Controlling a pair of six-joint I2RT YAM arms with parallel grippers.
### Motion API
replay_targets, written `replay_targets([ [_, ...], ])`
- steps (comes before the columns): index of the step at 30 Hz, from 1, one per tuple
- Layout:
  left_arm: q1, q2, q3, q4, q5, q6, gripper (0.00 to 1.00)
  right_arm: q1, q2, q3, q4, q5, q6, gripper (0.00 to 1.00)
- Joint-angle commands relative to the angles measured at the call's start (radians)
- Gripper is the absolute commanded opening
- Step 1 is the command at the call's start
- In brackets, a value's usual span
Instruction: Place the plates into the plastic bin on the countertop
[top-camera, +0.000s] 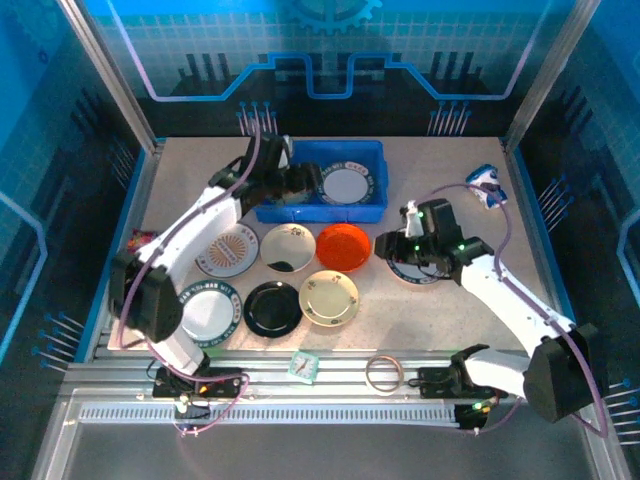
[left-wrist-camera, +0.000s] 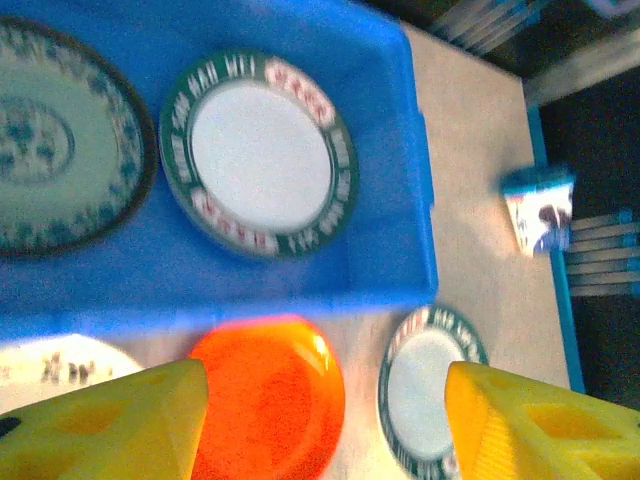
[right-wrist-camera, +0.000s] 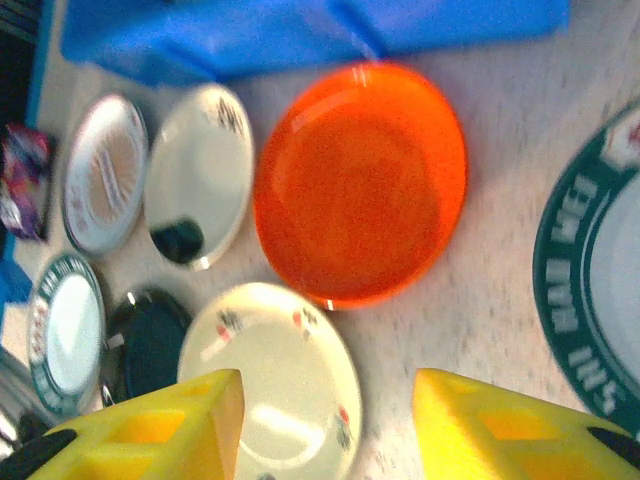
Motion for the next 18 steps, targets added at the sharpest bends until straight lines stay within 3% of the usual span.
replay_targets([
  [1,-0.067,-0.094,-0.138,-0.037,-0.037,0.018,0.65,0.04,-0.025,-0.057,-0.061,-0.019,-0.008,0.46],
  [7,-0.158,-0.293,-0.358,-0.044,-0.05,-0.051,0.64,0.117,-0.003,-0.138,-0.02,-0.077,0.007,0.47],
  [18,-0.205,-0.502,-0.591,-0.038,-0.08,-0.133,0.65,0.197,0.153,-0.189,0.139,-0.084,0.041,0.46],
])
